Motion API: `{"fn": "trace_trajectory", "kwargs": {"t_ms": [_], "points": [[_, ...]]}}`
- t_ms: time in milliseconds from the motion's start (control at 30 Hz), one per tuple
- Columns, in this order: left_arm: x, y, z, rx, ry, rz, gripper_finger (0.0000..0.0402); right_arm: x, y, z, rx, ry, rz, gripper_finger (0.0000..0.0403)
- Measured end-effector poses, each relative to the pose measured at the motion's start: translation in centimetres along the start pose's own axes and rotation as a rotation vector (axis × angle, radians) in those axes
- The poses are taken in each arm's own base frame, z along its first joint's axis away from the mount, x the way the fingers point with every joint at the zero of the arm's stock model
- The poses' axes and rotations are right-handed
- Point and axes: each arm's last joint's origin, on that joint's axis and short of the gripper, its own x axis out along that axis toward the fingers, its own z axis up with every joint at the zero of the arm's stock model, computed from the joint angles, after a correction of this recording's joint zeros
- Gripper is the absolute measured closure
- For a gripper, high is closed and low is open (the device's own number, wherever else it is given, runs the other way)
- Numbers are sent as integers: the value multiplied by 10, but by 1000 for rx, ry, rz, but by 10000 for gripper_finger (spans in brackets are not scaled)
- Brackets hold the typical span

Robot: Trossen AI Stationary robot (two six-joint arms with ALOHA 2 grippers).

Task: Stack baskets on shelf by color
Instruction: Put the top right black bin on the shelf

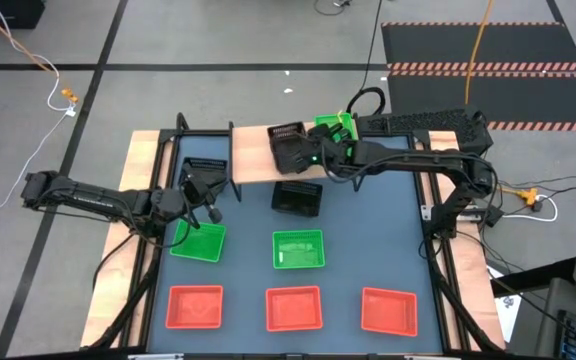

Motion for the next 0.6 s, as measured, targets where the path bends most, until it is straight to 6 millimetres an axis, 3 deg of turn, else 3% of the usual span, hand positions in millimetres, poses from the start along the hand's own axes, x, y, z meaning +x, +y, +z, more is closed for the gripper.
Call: {"fn": "trace_trajectory", "kwargs": {"t_ms": [200, 300, 400, 500, 600], "points": [[0, 0, 0, -1, 1, 0, 355, -21, 0, 10, -58, -66, 57, 295], [0, 0, 0, 0, 3, 0, 355, -37, 3, 18, -312, -138, 120, 292], [0, 0, -1, 1, 4, 0, 355, -51, 8, 18, -603, -144, 344, 292], [0, 0, 0, -2, 2, 1, 355, -54, 15, 14, -759, -136, 589, 291], [0, 0, 0, -3, 0, 1, 355, -45, 17, 12, -835, -138, 623, 291]]}}
